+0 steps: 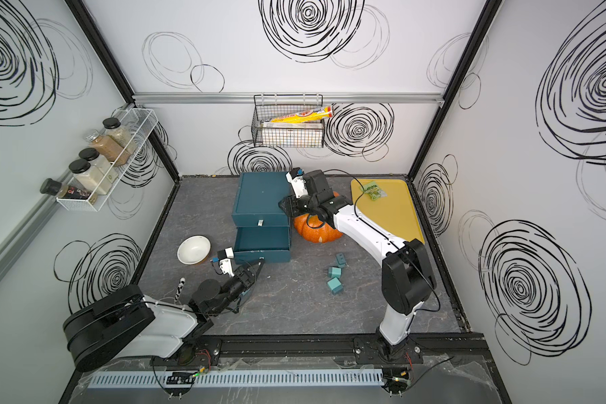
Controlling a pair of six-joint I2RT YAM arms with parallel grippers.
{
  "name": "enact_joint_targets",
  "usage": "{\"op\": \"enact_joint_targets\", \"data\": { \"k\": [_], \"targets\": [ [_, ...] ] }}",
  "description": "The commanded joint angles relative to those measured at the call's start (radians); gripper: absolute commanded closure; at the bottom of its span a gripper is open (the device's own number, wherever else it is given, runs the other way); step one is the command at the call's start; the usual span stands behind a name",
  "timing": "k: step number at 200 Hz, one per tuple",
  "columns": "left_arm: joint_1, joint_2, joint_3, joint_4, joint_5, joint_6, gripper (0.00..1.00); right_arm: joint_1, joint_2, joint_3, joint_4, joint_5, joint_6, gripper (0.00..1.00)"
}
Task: Place the plugs into the drawer by color
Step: Open the drawer in the storage box, then pick up the plug from the center of the board.
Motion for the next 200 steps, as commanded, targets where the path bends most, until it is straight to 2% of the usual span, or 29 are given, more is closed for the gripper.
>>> {"op": "enact_joint_targets", "data": {
  "k": [1,47,62,73,84,103,115,150,155,157,168,200],
  "targets": [
    [-0.007,0.069,-0.135,0.154,0.008,0.020,0.85,-0.003,0.051,-0.054,-0.142,0.045,-0.022,0.49],
    [-0.001,0.283,-0.146,0.363,0.006,0.003,0.85,-0.003,0.047,-0.058,-0.142,0.046,-0.023,0.49],
    [0.003,0.372,-0.160,0.487,0.008,-0.003,0.84,-0.003,0.045,-0.060,-0.142,0.045,-0.025,0.49],
    [0.018,0.395,-0.152,0.492,0.028,-0.005,0.84,-0.003,0.044,-0.063,-0.142,0.047,-0.026,0.49],
    [0.021,0.389,-0.155,0.491,0.022,0.004,0.69,-0.003,0.044,-0.064,-0.139,0.049,-0.025,0.49],
    [0.021,0.355,-0.161,0.482,0.037,0.006,0.67,-0.003,0.045,-0.065,-0.139,0.048,-0.025,0.49],
    [0.016,0.338,-0.167,0.476,0.034,0.004,0.58,-0.003,0.045,-0.062,-0.139,0.047,-0.022,0.49],
    [0.012,0.324,-0.193,0.492,0.043,-0.019,0.17,-0.002,0.048,-0.030,-0.134,0.023,-0.013,0.47],
    [0.010,0.305,-0.197,0.489,0.042,-0.012,0.04,-0.002,0.049,-0.019,-0.139,0.018,-0.010,0.43],
    [0.007,0.296,-0.199,0.487,0.041,-0.008,0.02,-0.002,0.049,-0.012,-0.142,0.015,-0.008,0.42],
    [-0.001,0.240,-0.204,0.440,0.030,0.001,0.01,-0.001,0.046,0.029,-0.167,0.007,-0.006,0.36],
    [0.006,0.022,-0.175,0.118,0.062,0.018,0.01,-0.001,-0.015,0.106,-0.207,0.020,0.004,0.26]
  ]
}}
